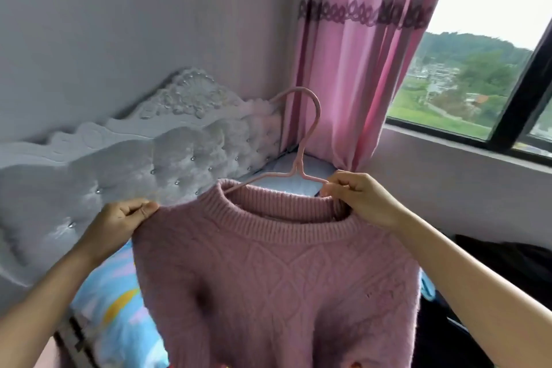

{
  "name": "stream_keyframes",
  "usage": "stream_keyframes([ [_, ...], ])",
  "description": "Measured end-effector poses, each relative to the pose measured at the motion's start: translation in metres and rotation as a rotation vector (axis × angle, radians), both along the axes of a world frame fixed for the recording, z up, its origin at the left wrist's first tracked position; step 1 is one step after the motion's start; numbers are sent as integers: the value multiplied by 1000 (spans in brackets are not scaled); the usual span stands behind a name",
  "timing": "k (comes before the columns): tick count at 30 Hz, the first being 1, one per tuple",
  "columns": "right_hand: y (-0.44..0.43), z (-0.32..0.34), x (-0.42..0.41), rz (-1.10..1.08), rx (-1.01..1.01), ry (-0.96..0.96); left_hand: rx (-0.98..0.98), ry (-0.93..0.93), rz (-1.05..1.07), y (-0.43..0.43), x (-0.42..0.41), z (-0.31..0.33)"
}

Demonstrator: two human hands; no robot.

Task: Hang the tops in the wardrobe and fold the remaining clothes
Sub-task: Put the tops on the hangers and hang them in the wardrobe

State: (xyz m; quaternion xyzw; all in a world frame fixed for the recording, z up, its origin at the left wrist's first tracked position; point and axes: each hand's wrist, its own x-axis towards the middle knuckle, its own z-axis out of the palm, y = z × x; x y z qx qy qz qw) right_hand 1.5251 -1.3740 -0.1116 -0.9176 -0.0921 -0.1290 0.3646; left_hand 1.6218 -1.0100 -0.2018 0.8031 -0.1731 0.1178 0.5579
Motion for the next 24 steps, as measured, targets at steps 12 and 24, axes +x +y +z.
stream_keyframes([
  [12,194,-41,19,524,-9,76,103,250,468,168,-226,-38],
  [24,416,-22,-81,985,4,108,359,174,1269,325,-405,-19],
])
